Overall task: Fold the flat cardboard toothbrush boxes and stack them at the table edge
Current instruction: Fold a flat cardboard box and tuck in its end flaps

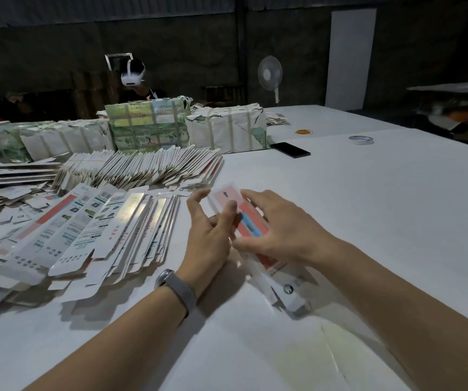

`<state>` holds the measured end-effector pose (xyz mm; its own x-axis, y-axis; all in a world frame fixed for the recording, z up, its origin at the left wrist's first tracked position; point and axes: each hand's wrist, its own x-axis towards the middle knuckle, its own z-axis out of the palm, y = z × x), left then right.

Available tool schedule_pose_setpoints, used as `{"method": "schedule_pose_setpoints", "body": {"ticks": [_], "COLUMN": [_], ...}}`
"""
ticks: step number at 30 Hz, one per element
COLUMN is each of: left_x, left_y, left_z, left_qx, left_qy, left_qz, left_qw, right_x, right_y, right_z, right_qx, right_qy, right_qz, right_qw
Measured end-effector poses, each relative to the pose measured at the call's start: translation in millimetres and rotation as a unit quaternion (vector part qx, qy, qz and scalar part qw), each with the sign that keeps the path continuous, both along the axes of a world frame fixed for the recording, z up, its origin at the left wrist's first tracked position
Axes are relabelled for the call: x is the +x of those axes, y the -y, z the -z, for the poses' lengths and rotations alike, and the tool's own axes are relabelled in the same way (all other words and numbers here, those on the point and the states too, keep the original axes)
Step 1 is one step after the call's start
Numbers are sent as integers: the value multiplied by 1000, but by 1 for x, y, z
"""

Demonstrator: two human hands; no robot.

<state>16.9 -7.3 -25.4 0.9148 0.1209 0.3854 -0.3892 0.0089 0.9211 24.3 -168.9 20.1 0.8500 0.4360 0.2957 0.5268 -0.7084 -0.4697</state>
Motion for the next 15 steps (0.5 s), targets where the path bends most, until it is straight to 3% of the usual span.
{"method": "schedule_pose_setpoints", "body": {"ticks": [5,8,12,15], "left_x": [-2,3,11,12], "left_y": [1,-2,-1,1], "left_z": [-3,0,3,4], "left_qx": [8,-20,-46,-43], "left_qy": [-12,-25,-53,-49], "left_qz": [29,41,16,8], "left_qw": [999,999,997,998], "right_x": [-18,-24,-33,-44], "right_y": [0,30,120,208], "right_z": [-9,-17,-21,-21], "right_qx": [-65,-74,-96,-166], "right_qy": [74,75,52,18], "right_qz": [45,85,181,285], "right_qw": [994,991,977,944]}}
